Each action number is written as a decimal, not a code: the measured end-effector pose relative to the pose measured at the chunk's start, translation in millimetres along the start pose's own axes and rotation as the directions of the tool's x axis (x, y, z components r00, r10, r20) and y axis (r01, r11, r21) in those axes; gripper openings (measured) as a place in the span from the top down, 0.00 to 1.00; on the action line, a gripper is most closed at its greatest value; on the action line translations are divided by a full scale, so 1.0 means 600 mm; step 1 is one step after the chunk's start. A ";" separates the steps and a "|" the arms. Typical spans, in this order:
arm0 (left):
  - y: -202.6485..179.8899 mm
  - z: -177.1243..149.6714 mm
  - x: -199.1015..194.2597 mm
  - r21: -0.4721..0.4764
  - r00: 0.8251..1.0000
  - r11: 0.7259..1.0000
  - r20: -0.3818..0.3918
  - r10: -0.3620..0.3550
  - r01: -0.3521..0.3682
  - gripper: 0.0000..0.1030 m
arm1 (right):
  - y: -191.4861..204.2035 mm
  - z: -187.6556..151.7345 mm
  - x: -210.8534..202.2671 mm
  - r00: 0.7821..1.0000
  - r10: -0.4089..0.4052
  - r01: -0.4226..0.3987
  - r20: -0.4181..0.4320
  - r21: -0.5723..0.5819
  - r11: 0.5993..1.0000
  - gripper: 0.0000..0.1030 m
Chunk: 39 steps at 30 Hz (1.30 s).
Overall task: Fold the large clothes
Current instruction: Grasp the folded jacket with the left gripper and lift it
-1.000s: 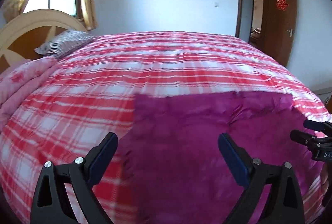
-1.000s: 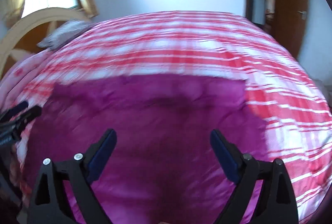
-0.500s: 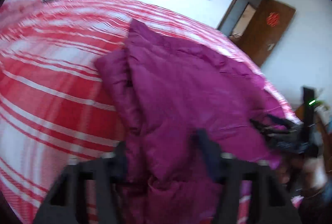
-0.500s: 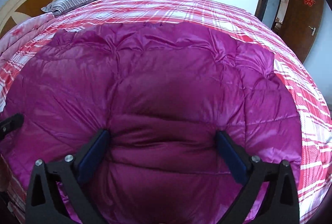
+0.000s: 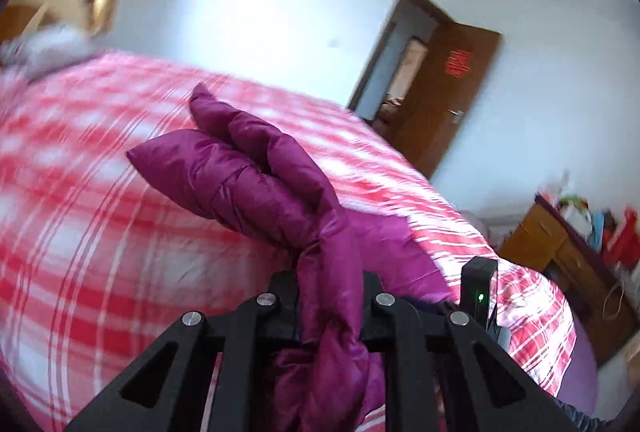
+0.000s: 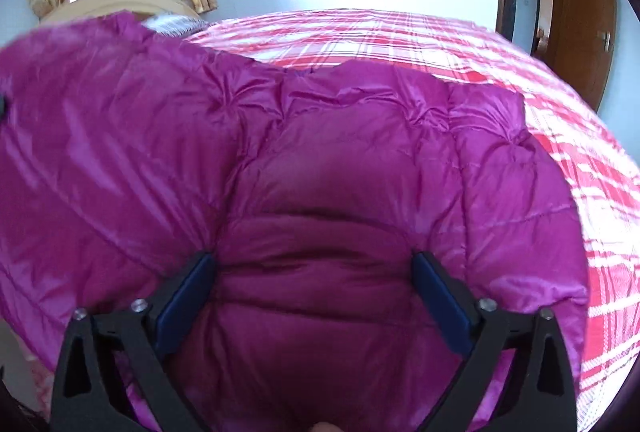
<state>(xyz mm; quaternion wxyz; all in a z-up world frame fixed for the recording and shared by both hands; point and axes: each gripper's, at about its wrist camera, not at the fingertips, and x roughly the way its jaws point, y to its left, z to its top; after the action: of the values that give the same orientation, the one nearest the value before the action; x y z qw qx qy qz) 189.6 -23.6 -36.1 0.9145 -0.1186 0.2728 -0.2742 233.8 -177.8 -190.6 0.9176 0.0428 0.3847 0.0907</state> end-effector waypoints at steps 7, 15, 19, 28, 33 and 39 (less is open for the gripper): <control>-0.194 0.003 0.108 0.278 0.998 0.958 -0.032 -0.060 0.067 0.84 | -0.153 0.022 -0.146 0.979 -0.056 0.009 0.198 0.229 0.973 0.05; -0.308 -0.134 0.285 0.550 0.994 0.835 -0.091 0.063 -0.002 0.80 | -0.276 0.090 -0.248 0.944 0.006 -0.113 0.329 0.308 0.945 0.12; -0.303 -0.151 0.304 0.558 0.992 0.829 -0.115 0.043 0.029 0.71 | -0.259 0.141 -0.224 0.949 0.159 -0.221 0.272 0.216 0.951 0.13; -0.295 -0.128 0.208 0.547 0.996 0.835 -0.084 -0.017 0.060 0.51 | -0.228 0.151 -0.062 0.993 0.099 -0.087 -0.068 0.171 0.981 0.34; -0.233 -0.098 0.099 0.478 0.994 0.878 0.079 -0.071 0.025 0.17 | -0.272 0.123 -0.053 0.995 0.017 0.006 -0.097 0.230 0.973 0.34; -0.151 -0.085 0.176 0.394 0.987 0.906 0.030 0.158 -0.157 0.13 | -0.252 0.151 -0.123 0.987 -0.158 0.161 -0.034 0.275 0.948 0.31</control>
<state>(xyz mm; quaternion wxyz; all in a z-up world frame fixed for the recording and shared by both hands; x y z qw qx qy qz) 195.0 -161.3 -90.4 0.9383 0.0909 0.2219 -0.2491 268.1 -341.6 -98.1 0.9047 0.1387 0.4010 -0.0382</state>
